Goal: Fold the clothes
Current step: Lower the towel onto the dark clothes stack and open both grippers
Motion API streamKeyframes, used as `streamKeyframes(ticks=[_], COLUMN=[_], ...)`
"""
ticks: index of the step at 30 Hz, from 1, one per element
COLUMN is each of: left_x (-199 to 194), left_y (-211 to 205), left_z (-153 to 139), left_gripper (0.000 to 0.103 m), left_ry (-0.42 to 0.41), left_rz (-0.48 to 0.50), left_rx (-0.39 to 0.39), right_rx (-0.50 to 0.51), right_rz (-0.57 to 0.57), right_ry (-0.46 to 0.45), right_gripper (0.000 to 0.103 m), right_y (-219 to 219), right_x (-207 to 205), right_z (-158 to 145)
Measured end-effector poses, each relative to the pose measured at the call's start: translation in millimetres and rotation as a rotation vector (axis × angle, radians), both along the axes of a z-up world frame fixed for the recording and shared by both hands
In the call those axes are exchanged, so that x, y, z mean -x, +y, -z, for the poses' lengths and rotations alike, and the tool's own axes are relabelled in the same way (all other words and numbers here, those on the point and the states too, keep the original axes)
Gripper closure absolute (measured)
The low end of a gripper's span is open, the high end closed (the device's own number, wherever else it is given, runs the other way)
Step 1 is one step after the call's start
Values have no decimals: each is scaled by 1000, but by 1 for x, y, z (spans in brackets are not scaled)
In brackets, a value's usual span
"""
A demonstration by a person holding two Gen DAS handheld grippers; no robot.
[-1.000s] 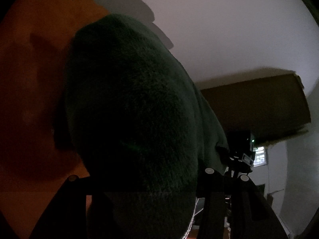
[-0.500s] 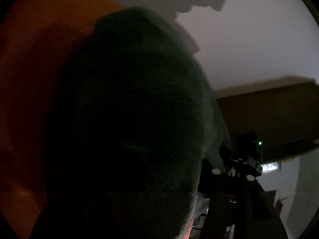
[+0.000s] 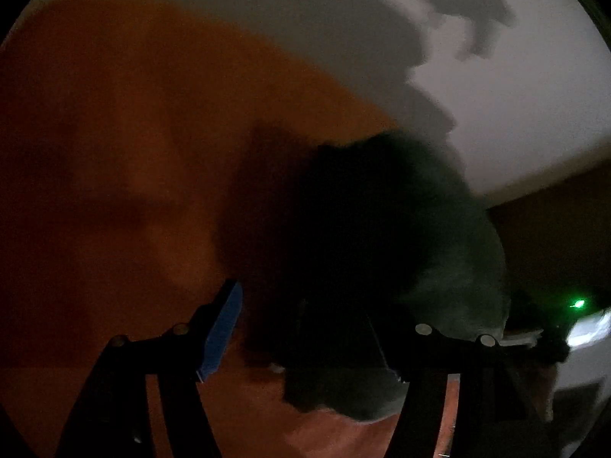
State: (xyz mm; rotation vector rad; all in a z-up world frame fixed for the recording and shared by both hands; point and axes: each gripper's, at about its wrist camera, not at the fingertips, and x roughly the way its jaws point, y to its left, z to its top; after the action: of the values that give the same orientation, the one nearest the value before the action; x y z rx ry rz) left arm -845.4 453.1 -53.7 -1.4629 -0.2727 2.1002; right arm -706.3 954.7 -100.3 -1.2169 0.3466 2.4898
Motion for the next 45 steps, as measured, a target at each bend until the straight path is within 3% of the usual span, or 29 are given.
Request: streamKeyframes(ticks=[2,4,6,8,11,14,17,18,20,22,26,29,31,33,34,36,37,39,40,43,45], left_x=[-21,-39,-36,-18,0,4,6,1,1,3,30,45,40,34,25,4,-13,-42,-52,-78,-86], left_y=[57,103,119,122,111,109,119,132,161,185,195,184,162,151,150,153,153,166,172,192,198], left_z=[-11,-10,15,50,49,40,30,27,26,28,56,63,64,61,55,48,41,38,44,66,87], left_gripper=[36,36,36,34,31,30,32,32,32,32,34,33,33,33,33,36,36,36,35,35,35], left_ry=[104,188,219,197,196,214,180,164,165,176,140,150,127,128,164,205,207,182,179,176,164], left_rz=[34,52,33,1,-16,-59,-105,-72,-26,-17,-114,-132,-120,-115,-119,-110,-77,16,41,107,129], left_rx=[37,82,159,223,202,229,225,176,155,176,272,339,308,291,313,339,310,249,261,315,381], right_rx=[9,-7,-19,25,16,33,-25,-12,39,93,107,60,39,105,76,42,66,219,273,249,195], right_rz=[-80,-128,-125,-65,13,5,-22,-38,-88,-120,-98,-5,68,103,118,95,68,2,-33,-119,-119], right_ry=[41,21,-39,-55,-74,-90,-9,24,54,22,-105,-140,-161,-168,-172,-155,-129,-72,-67,-98,-132], right_gripper=[30,50,97,101,103,103,102,102,102,102,103,103,103,103,103,102,102,102,102,102,103], right_y=[-33,-56,-65,-47,-14,7,-15,-23,-43,-56,-47,-17,8,28,29,15,4,-26,-46,-106,-119], right_x=[11,29,48,47,39,35,35,38,57,90,139,127,115,102,95,83,76,60,55,41,34], right_z=[0,11,29,45,57,61,31,24,13,19,51,57,59,63,59,46,39,35,38,47,59])
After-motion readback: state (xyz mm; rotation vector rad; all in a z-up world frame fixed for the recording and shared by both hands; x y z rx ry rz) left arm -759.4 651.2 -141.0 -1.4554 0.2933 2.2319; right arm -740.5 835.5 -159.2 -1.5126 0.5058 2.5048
